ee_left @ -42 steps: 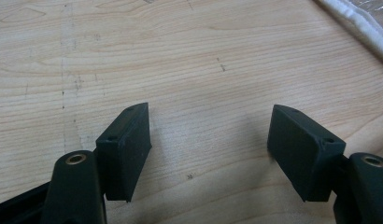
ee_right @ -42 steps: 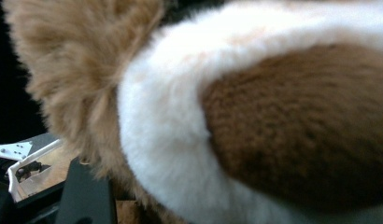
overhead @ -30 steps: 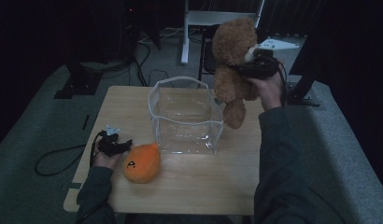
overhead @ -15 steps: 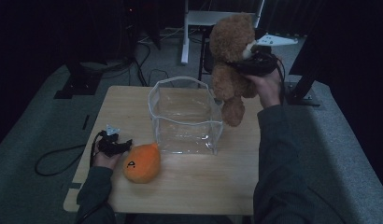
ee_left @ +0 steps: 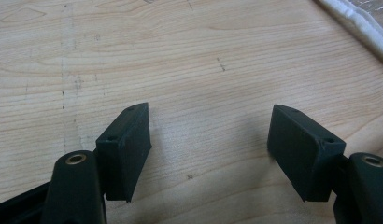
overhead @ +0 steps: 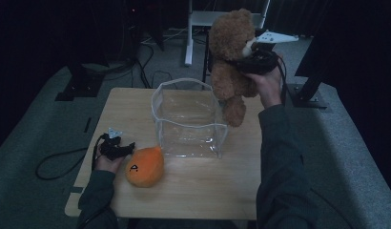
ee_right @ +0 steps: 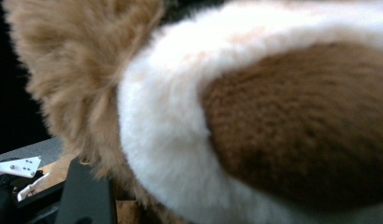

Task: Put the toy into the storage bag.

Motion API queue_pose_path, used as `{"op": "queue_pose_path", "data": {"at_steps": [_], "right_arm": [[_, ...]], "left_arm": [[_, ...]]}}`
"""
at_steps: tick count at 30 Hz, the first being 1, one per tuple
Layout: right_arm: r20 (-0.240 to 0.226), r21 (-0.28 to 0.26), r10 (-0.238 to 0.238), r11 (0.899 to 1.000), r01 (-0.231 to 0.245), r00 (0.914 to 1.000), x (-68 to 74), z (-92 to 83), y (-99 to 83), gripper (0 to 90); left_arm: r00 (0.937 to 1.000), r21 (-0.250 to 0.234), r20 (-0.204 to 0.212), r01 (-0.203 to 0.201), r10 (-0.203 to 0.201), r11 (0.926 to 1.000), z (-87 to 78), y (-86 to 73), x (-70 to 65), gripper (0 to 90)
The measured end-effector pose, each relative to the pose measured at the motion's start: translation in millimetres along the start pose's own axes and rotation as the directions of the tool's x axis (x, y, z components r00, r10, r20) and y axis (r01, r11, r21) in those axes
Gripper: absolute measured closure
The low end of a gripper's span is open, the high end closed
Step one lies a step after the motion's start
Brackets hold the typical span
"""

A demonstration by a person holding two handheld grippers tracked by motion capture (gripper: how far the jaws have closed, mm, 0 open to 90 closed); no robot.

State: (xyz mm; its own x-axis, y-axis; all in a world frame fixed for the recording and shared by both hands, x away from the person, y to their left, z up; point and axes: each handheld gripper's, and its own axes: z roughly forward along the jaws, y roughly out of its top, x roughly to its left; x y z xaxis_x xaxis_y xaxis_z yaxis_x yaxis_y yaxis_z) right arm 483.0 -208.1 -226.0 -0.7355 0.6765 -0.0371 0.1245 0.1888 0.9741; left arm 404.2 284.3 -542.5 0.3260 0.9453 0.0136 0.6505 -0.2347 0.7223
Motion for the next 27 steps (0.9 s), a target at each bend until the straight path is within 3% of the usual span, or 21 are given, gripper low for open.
{"op": "queue_pose_path", "data": {"at_steps": [13,27], "right_arm": [[-0.012,-0.013,-0.007,1.000,0.007,0.9999,11.9,14.2,7.8,34.1],[-0.034,-0.001,-0.051,0.999,0.051,0.9981,28.8,39.5,4.5,34.1]], "left_arm": [[1.0000,0.000,0.000,0.000,0.000,1.0000,0.0,0.0,0.0,30.6],[1.0000,-0.001,0.000,0.000,0.000,1.0000,0.1,0.0,0.0,30.6]]}}
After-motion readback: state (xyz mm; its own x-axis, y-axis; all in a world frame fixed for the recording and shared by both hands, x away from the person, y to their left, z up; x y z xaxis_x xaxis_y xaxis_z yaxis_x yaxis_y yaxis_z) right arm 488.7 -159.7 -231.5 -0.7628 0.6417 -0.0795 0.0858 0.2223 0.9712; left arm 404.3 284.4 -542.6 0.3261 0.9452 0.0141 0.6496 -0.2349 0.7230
